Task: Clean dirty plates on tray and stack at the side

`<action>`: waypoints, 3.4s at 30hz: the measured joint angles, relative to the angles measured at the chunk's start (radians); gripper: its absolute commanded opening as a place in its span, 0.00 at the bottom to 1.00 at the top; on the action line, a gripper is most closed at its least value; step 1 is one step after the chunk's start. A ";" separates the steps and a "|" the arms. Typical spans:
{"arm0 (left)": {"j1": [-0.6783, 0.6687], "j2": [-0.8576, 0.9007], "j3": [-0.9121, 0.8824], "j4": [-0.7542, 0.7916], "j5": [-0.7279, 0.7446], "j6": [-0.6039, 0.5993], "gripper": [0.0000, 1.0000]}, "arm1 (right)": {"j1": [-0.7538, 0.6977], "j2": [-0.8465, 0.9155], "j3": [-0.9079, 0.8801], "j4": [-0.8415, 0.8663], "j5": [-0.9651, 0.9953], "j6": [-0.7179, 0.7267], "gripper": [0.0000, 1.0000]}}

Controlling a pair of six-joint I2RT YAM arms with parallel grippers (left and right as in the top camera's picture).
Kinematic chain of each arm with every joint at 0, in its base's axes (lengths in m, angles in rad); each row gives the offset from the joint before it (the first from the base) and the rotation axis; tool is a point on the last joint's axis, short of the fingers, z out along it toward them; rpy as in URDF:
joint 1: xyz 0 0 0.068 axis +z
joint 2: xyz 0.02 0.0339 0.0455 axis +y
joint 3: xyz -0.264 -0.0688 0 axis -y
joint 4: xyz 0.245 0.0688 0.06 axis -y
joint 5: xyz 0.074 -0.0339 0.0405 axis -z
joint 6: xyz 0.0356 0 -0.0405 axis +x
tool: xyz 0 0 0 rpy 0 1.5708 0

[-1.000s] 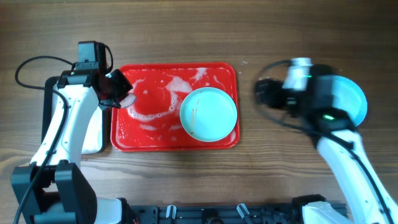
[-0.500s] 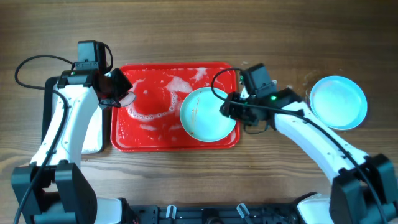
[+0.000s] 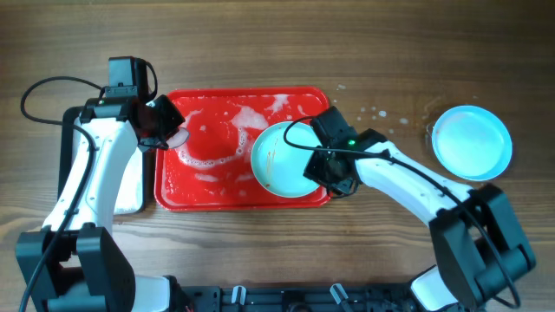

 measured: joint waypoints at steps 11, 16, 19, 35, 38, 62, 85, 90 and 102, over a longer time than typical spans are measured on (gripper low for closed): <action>-0.022 0.003 -0.023 0.046 -0.005 0.011 0.04 | 0.000 0.055 -0.006 0.213 -0.066 -0.064 0.04; -0.078 0.030 -0.097 0.153 -0.059 0.039 0.04 | -0.001 0.055 -0.005 0.293 -0.046 -0.141 0.04; -0.109 0.084 -0.119 0.162 -0.114 0.054 0.04 | -0.001 0.055 -0.005 0.296 -0.035 -0.182 0.04; -0.105 0.244 -0.105 0.158 -0.097 0.130 0.04 | -0.001 0.055 -0.004 0.331 -0.028 -0.255 0.04; -0.098 0.256 -0.087 0.145 0.021 0.194 0.04 | -0.001 0.055 -0.003 0.342 -0.029 -0.270 0.04; -0.315 0.298 0.071 0.109 0.013 0.370 0.04 | -0.001 0.060 -0.003 0.367 -0.041 -0.307 0.04; -0.449 0.380 0.093 -0.267 0.079 0.309 0.04 | -0.002 0.078 -0.003 0.379 -0.052 -0.319 0.04; -0.449 0.381 0.090 -0.230 0.082 0.314 0.04 | -0.006 0.102 0.004 0.393 -0.067 -0.293 0.04; -0.446 0.377 0.090 -0.164 0.043 0.215 0.04 | -0.024 0.208 0.047 0.511 -0.156 -0.130 0.32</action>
